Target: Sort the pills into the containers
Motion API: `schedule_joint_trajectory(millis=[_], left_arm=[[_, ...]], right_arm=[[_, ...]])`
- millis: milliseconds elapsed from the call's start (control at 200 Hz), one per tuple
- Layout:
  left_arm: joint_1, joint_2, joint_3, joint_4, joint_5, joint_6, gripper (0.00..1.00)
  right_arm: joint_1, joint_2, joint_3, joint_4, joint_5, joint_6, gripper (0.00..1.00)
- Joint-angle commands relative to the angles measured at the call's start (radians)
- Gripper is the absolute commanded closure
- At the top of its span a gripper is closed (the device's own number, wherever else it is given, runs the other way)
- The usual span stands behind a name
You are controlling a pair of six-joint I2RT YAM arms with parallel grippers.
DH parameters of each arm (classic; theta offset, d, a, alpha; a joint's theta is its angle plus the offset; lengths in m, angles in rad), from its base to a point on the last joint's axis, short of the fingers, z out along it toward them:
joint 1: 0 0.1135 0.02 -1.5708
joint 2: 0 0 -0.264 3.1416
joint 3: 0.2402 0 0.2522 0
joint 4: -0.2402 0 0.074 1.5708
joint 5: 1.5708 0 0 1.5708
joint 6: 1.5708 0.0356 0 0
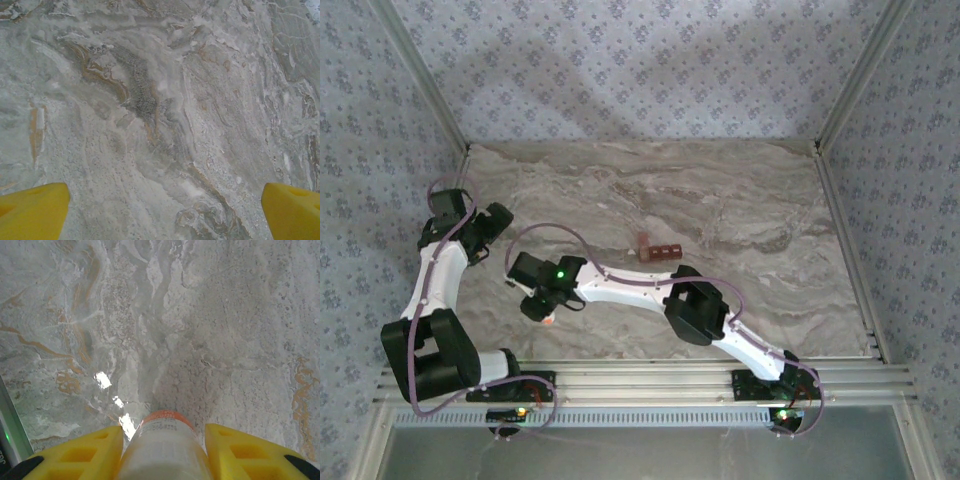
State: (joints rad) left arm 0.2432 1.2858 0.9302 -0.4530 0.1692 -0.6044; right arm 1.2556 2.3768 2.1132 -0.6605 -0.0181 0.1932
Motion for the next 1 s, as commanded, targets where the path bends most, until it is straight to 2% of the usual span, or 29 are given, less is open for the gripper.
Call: schedule_joint_trajectory(millis=[0,160,350,635,994], left_arm=[[0.009,-0.002,-0.013,0.037,0.033,-0.012,0.02],[0.009,-0.01,-0.033,0.092,0.096,-0.03,0.02],[-0.026,0.009,-0.028,0.138,0.144,-0.029,0.02],[-0.223,0.07,0.014,0.205,0.104,0.009,0.02],[-0.498,0.305,0.155,0.254,0.093,0.069,0.02]], right_arm=[[0.002,-0.053,-0.038,-0.017,0.0,-0.006,0.64],[-0.027,-0.142,-0.121,0.013,0.033,-0.001,0.65],[-0.114,-0.27,-0.273,0.055,0.039,0.005,0.65],[-0.299,-0.483,-0.476,0.107,0.033,0.011,0.65],[-0.629,-0.741,-0.687,0.13,-0.059,0.023,0.65]])
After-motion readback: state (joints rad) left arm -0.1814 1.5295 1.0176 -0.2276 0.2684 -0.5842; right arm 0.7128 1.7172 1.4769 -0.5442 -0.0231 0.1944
